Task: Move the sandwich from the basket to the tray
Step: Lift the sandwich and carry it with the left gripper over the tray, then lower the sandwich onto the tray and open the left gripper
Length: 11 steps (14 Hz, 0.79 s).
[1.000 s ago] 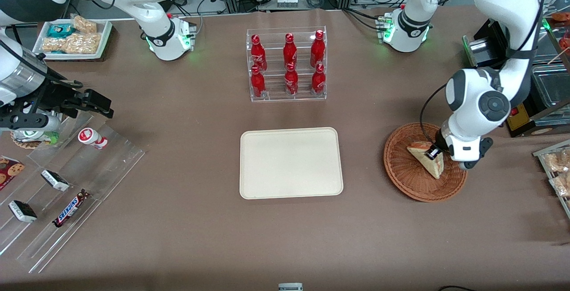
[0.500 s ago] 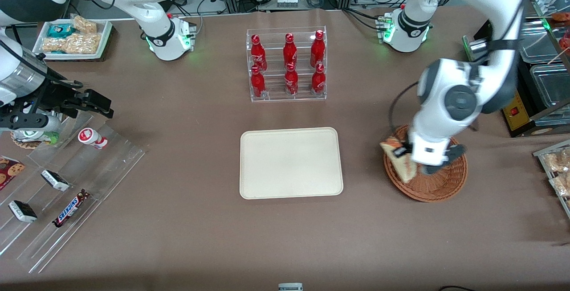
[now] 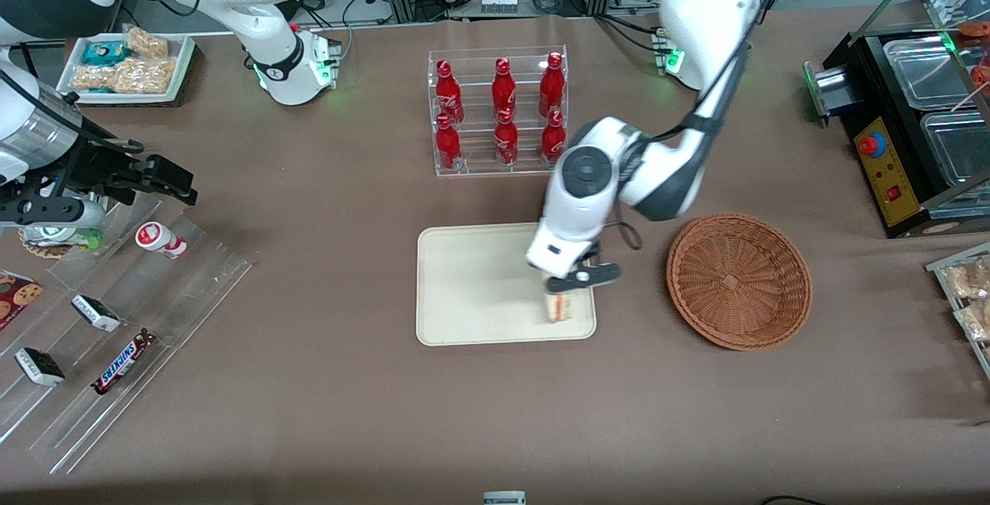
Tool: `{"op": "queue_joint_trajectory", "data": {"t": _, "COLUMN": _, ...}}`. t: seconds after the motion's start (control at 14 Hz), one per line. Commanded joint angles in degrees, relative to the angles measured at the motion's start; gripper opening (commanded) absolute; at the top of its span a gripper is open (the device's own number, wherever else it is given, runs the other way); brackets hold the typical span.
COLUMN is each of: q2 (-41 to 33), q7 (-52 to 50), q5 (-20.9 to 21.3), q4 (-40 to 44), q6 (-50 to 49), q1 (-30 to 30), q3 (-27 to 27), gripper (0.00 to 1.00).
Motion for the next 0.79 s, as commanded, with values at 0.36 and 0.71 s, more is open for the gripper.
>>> {"op": "queue_joint_trajectory", "data": {"t": 0.36, "q2": 8.3, "q7": -6.4, "q5": 5.7, "q4": 6.5, "q6": 5.0, "q1": -7.7, "q3": 1.3, "gripper": 0.09}}
{"op": "queue_joint_trajectory", "data": {"t": 0.71, "q2": 9.2, "q7": -7.4, "q5": 8.7, "q4": 6.2, "q6": 6.4, "q1": -7.5, "q3": 1.1, "gripper": 1.0}}
